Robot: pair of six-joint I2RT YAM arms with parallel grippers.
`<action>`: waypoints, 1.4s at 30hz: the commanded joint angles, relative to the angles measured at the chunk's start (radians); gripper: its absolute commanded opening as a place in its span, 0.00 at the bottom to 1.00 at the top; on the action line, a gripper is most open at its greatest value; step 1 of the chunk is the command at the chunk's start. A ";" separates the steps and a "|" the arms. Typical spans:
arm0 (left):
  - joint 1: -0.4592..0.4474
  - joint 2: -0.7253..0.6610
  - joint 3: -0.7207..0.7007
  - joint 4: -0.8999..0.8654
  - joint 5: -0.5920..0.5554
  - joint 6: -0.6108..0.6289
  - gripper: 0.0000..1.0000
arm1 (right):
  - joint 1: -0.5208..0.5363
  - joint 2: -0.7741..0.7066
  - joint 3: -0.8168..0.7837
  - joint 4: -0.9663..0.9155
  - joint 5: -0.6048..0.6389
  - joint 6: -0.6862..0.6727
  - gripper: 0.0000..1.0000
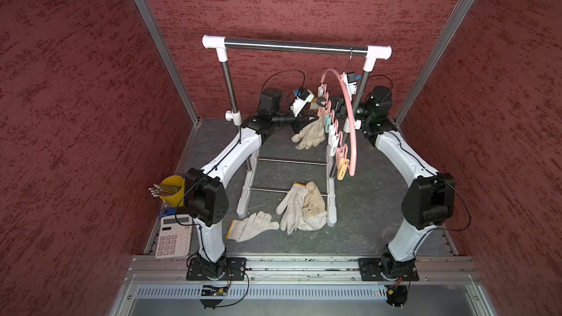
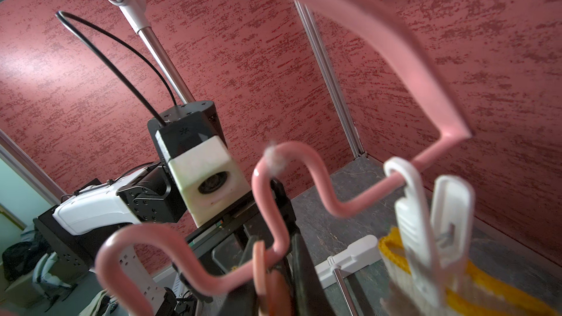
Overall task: Clip the gloves onto a hanger to dry
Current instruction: Clamp the glove onto the hanger.
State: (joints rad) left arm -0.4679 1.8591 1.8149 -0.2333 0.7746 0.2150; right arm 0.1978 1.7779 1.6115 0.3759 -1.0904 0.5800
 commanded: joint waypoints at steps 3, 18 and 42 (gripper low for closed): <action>-0.009 -0.050 0.040 -0.012 0.022 0.020 0.00 | 0.009 -0.039 -0.007 -0.011 0.040 -0.033 0.00; -0.012 -0.061 0.037 -0.029 0.000 0.034 0.04 | 0.008 -0.038 0.007 -0.012 0.070 -0.029 0.43; -0.010 -0.162 -0.065 0.026 -0.427 0.004 0.51 | -0.091 -0.247 -0.091 -0.375 0.761 -0.179 0.87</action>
State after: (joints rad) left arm -0.4770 1.7554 1.7699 -0.2581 0.4225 0.2230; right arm 0.1291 1.5852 1.5356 0.0811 -0.5400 0.4183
